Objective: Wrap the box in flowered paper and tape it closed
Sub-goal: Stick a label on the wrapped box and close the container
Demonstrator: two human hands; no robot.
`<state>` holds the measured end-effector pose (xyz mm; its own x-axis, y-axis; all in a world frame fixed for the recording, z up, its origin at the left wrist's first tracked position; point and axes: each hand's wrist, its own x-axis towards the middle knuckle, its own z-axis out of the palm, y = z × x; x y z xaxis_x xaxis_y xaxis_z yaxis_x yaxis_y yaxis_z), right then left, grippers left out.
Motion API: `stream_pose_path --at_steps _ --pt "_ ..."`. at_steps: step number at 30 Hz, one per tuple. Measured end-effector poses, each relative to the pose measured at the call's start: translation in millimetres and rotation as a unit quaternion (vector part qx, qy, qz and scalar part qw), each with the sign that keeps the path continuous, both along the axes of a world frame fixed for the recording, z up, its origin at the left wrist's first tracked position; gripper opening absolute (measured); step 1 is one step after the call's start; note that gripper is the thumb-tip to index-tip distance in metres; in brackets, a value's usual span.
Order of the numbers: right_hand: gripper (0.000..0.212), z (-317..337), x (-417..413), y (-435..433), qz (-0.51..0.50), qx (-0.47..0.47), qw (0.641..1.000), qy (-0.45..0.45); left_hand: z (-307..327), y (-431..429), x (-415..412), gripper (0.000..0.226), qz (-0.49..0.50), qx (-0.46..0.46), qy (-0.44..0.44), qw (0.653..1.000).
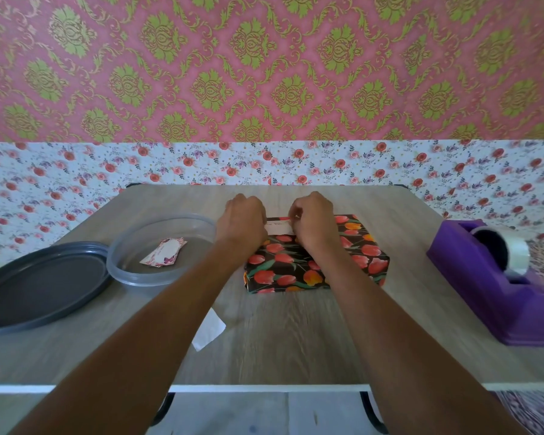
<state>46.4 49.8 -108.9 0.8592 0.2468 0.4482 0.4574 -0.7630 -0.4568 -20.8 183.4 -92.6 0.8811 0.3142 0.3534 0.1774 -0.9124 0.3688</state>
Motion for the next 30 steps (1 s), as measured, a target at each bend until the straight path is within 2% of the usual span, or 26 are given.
stream_pose_path --at_steps 4,7,10,16,19,22,26,30 --pt "0.024 2 -5 3 0.047 -0.073 0.996 0.02 0 1 -8 0.012 0.019 0.03 0.021 0.999" --pt "0.015 2 -10 4 0.085 -0.068 0.993 0.038 0 7 -11 0.02 0.004 0.003 0.036 0.999" --pt "0.022 3 -10 3 0.103 -0.076 0.99 0.05 0 8 -13 0.025 0.011 0.014 0.044 0.999" --pt "0.04 9 -3 -16 0.021 -0.159 0.983 0.086 7 6 -17 0.03 0.016 0.118 0.089 0.989" --pt "0.044 5 1 -27 -0.003 -0.14 0.984 0.109 9 7 -19 0.03 0.007 0.15 0.089 0.985" --pt "0.049 -4 8 -31 -0.01 -0.108 0.989 0.096 9 4 -22 0.031 -0.002 0.16 0.08 0.984" --pt "0.038 -6 8 -30 -0.007 -0.091 0.992 0.092 11 0 -24 0.026 -0.004 0.173 0.073 0.982" --pt "0.023 -4 13 -29 -0.004 -0.091 0.989 0.114 13 1 -24 0.023 -0.008 0.141 0.082 0.987"
